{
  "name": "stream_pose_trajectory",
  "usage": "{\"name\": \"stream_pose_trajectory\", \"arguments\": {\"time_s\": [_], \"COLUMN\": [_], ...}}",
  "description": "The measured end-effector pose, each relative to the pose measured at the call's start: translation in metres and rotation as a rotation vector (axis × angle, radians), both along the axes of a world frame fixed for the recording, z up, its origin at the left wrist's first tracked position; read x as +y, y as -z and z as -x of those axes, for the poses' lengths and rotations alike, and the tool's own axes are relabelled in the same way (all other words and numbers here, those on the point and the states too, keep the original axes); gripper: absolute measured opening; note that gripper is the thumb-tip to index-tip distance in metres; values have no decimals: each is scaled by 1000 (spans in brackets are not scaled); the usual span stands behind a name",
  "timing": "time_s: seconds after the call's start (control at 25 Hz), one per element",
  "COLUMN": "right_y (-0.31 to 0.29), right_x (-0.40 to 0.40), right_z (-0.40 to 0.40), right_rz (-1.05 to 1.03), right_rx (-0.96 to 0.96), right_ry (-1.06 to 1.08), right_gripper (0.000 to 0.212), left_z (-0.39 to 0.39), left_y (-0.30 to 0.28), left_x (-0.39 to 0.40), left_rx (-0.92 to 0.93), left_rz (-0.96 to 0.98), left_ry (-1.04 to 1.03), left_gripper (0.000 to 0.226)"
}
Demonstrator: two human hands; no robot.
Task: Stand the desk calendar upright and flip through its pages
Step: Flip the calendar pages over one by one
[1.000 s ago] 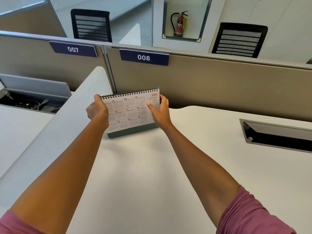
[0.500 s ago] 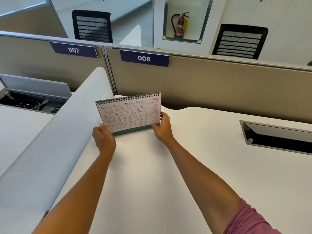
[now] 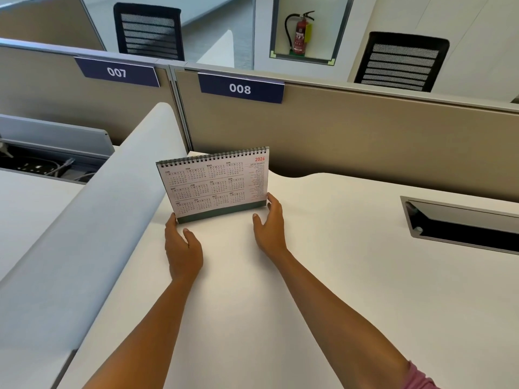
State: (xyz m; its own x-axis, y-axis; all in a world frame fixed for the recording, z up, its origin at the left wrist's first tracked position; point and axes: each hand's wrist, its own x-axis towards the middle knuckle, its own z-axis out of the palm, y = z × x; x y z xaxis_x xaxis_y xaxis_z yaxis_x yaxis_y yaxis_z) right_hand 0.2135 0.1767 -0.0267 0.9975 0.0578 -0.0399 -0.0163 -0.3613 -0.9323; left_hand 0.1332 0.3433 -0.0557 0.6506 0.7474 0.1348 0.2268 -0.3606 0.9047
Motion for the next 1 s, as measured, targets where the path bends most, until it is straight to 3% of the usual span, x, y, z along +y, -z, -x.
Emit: {"name": "stream_pose_trajectory", "arguments": {"time_s": [0.28,0.52,0.76,1.0], "right_y": [0,-11,-13,-31], "right_x": [1,6,6,-8], "right_z": [8,-6,10,18], "right_rz": [6,27,14,-224], "right_rx": [-12,95,58,14], "right_ry": [45,26,109,307], "right_gripper": [58,70,59,27], "left_z": [1,5,3,3], "left_y": [-1,-1,0,0], "left_x": [-1,2,2,1], "left_rx": [36,37,66,74], "left_rz": [-29,-35,-34,-5], "left_ry": [-31,3,-22,-31], "left_gripper": [60,65,62,64]}}
